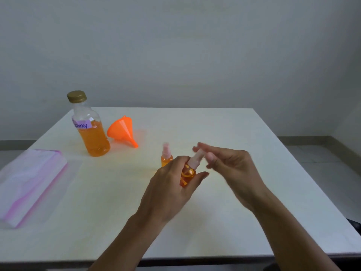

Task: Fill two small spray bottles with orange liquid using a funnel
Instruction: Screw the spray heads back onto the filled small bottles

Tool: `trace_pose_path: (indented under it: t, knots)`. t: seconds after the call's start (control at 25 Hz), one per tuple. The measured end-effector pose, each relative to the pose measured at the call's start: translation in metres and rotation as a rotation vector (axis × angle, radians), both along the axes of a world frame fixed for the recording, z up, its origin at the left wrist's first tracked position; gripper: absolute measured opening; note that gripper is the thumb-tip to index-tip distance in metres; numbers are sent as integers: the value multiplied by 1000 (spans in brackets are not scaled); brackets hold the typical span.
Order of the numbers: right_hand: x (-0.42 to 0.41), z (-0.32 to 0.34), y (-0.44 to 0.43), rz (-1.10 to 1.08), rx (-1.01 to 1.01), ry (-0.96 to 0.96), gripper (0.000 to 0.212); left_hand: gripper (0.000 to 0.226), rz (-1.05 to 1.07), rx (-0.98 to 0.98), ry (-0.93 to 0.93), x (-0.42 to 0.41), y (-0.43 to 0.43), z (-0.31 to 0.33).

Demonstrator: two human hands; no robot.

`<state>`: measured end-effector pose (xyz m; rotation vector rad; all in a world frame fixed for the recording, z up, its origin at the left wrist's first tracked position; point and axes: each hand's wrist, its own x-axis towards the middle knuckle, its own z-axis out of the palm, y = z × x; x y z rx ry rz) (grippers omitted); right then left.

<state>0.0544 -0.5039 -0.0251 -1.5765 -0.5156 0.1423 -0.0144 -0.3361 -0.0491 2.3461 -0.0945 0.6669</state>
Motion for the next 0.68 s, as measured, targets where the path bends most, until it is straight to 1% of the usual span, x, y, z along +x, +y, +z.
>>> trace_pose_path:
  t: [0.08,0.12,0.16,0.2,0.24,0.32,0.4,0.52,0.68]
  knots:
    - [6,4,-12,-84,132,38,45,38,3,-139,24,-12,15,12]
    - [9,3,-19,-175,157,59,42,31,21,-243,44,-17,28,14]
    - [12,1,-24,-267,124,64,35,23,41,-344,71,-20,44,14]
    - [13,-4,-26,-325,36,60,29,16,69,-414,95,-23,64,11]
    - [13,-11,-23,-338,-91,53,28,14,107,-433,109,-26,86,5]
    - [9,-23,-15,-285,-336,14,32,17,216,-372,92,-25,127,-9]
    - [2,-29,-2,-214,-469,-50,32,22,374,-297,22,-24,161,-17]
    - [-7,-24,18,-172,-497,-120,32,34,544,-297,-45,-21,193,-24]
    - [-8,-25,42,-206,-504,-142,31,45,604,-286,-43,-16,206,-31]
